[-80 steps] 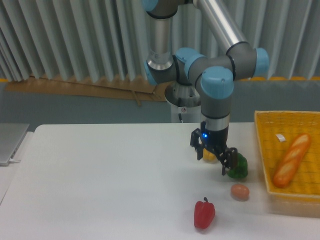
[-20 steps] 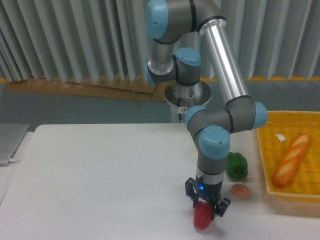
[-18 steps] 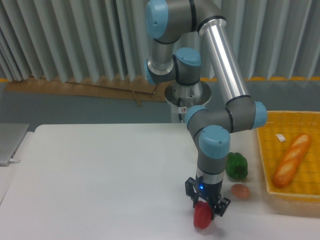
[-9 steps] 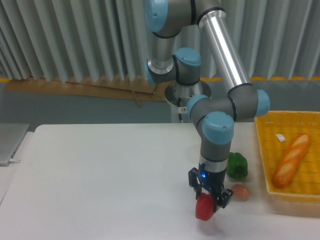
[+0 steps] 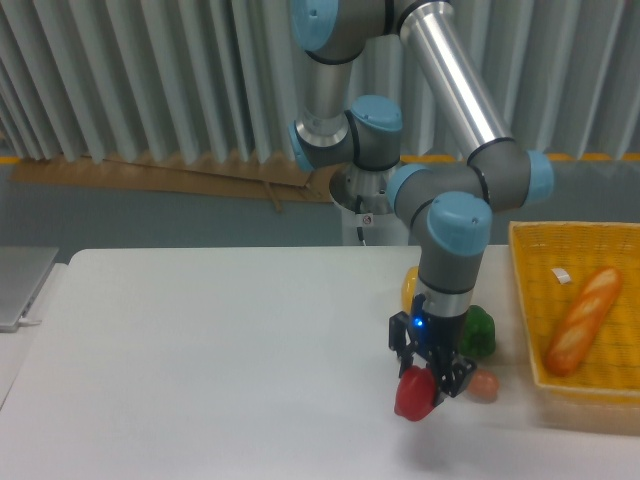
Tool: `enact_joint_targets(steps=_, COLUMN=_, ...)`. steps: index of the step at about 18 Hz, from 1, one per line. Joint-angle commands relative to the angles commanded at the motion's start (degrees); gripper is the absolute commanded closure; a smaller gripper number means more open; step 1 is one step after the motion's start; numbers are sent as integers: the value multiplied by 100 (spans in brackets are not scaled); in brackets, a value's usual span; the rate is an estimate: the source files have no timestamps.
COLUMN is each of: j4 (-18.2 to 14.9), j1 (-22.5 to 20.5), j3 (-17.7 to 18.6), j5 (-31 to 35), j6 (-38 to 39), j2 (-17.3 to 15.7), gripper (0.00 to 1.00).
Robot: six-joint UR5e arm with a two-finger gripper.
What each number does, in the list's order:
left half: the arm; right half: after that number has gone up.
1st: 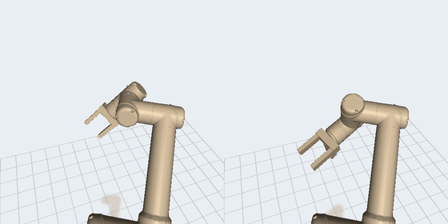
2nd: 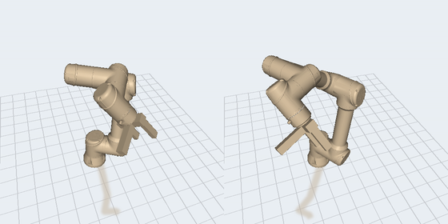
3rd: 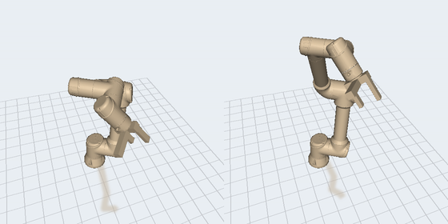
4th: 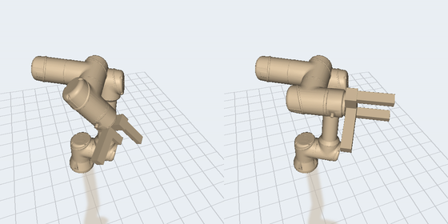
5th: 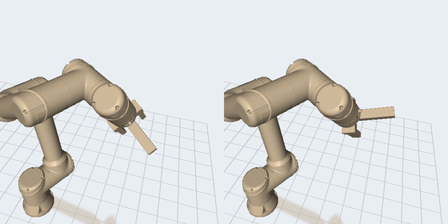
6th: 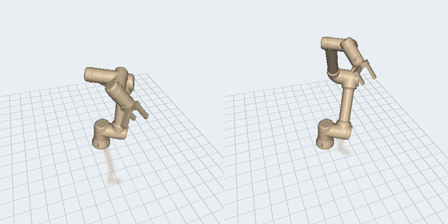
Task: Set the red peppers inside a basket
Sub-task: 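Lift the red pepper and carry it over the yellow basket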
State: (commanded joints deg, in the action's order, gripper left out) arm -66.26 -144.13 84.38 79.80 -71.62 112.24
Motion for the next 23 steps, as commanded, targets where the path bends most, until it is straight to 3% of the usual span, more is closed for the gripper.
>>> enact_joint_targets(steps=6, j4=-519, j1=-264, j3=-9, j5=44, j6=-818, j2=-360, gripper=57)
enact_joint_targets(steps=13, j4=-941, j1=-475, j3=-26, j5=659, j6=-1670, j2=-686, gripper=57)
enact_joint_targets(steps=23, j4=-1108, j1=-1310, j3=-53, j5=913, j6=-3646, j2=-809, gripper=57)
